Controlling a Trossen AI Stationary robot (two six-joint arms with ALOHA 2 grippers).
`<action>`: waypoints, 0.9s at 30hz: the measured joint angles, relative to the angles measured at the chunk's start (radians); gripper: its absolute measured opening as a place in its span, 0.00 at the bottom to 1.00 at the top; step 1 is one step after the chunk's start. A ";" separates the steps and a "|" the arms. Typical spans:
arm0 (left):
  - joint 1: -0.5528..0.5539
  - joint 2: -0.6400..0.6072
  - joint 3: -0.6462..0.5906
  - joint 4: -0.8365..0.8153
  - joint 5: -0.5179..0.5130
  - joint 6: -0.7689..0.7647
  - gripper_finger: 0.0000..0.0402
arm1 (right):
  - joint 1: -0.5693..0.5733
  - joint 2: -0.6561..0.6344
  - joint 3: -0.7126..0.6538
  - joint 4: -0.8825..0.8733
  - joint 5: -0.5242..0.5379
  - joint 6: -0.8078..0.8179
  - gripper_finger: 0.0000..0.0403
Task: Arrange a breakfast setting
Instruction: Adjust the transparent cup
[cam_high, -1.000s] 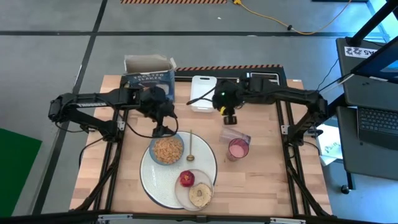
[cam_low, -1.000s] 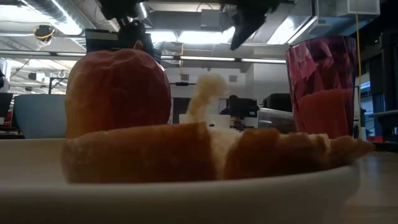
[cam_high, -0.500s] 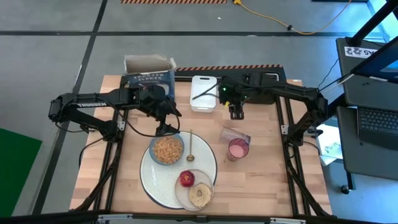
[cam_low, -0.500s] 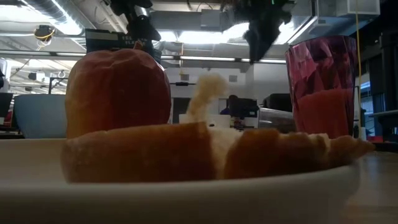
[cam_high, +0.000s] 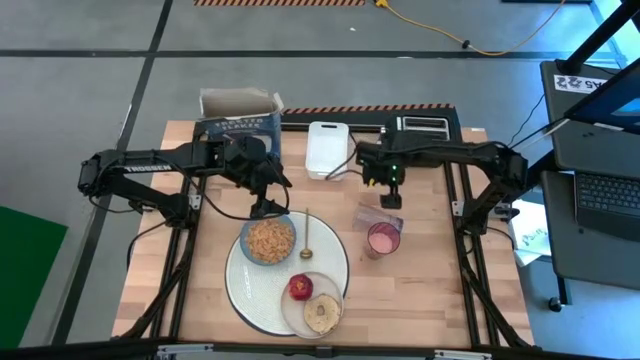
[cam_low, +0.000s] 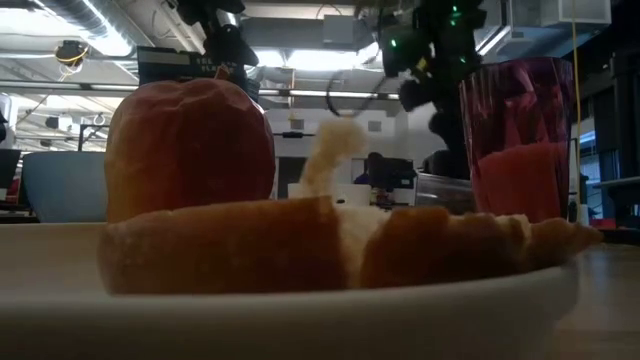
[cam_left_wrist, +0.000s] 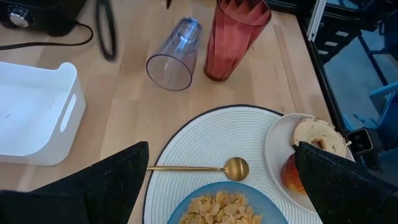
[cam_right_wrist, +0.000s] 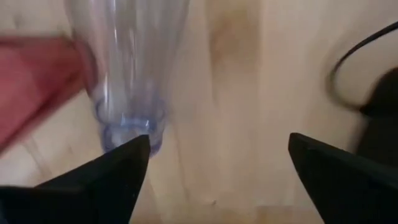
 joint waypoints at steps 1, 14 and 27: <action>0.000 0.000 0.000 0.000 0.000 0.000 0.97 | 0.000 0.000 -0.023 -0.001 -0.003 0.000 0.97; 0.000 0.000 0.000 0.001 -0.001 0.000 0.97 | 0.040 -0.007 -0.059 0.061 -0.141 0.019 0.91; 0.002 0.187 0.001 0.023 0.082 -0.023 0.97 | 0.142 -0.016 -0.059 0.281 -0.164 0.066 0.91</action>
